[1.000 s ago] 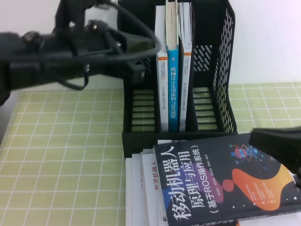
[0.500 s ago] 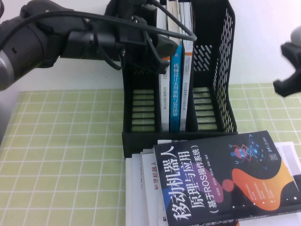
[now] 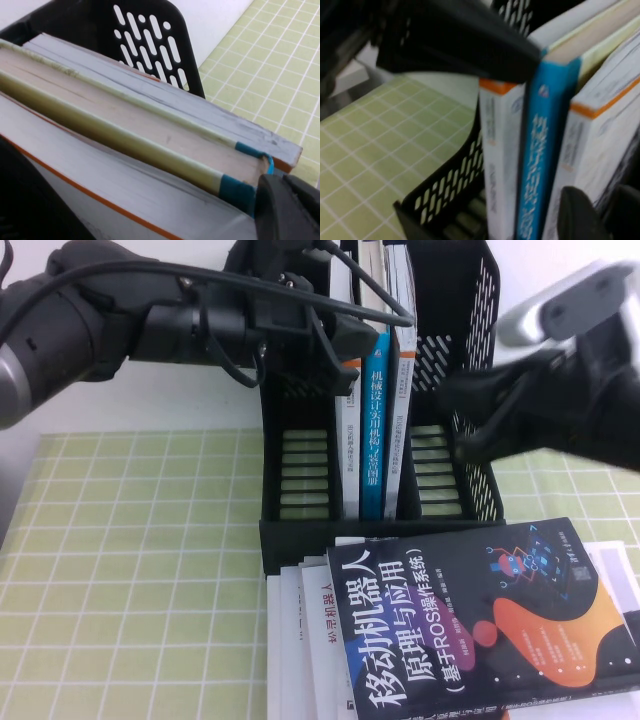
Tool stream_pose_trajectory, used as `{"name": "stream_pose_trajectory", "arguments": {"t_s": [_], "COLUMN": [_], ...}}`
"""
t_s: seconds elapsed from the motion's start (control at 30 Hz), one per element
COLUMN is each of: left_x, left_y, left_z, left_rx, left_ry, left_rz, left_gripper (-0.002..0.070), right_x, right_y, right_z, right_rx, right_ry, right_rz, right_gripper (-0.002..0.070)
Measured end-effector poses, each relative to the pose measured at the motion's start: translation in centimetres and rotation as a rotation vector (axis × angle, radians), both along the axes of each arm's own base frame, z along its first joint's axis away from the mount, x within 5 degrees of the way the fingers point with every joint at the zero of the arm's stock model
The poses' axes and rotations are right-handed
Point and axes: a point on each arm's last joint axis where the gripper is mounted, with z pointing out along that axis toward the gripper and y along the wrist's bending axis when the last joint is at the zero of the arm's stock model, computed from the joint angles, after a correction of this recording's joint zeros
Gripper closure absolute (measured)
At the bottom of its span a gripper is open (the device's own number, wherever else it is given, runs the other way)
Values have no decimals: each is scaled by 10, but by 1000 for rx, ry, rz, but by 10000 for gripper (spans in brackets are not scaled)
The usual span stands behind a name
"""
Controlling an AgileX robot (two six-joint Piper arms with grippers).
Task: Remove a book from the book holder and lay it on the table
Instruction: Hold the bookshelf, then pick up the right side book from the book shelf
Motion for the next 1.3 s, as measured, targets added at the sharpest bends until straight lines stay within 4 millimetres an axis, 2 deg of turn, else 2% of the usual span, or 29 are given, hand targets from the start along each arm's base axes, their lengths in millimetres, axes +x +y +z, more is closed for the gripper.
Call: {"name": "stream_pose_trajectory", "arguments": {"t_s": [0.13, 0.2, 0.3, 0.47, 0.67, 0.97, 1.1, 1.2, 1.3], "left_x": [0, 0, 0, 0, 0, 0, 0, 0, 0], "left_y": [0, 0, 0, 0, 0, 0, 0, 0, 0], "left_z": [0, 0, 0, 0, 0, 0, 0, 0, 0], "left_rx": [3, 1, -5, -8, -8, -8, -6, -6, -6], "left_ry": [0, 3, 12, 17, 17, 17, 16, 15, 15], "left_rz": [0, 2, 7, 10, 10, 10, 10, 11, 11], "left_gripper": [678, 678, 678, 678, 678, 678, 678, 678, 678], "right_x": [11, 17, 26, 39, 53, 66, 77, 86, 92], "right_y": [9, 12, 15, 21, 27, 26, 30, 34, 36], "right_z": [-30, -37, -40, -30, -30, -53, -57, -61, -62], "right_rx": [1, 6, 19, 44, 62, 12, 10, 9, 8], "right_ry": [103, 131, 145, 120, 123, 168, 166, 164, 160], "right_rz": [31, 24, 16, 12, 5, -63, -69, -69, -72], "right_gripper": [416, 386, 368, 361, 360, 377, 380, 419, 519]}}
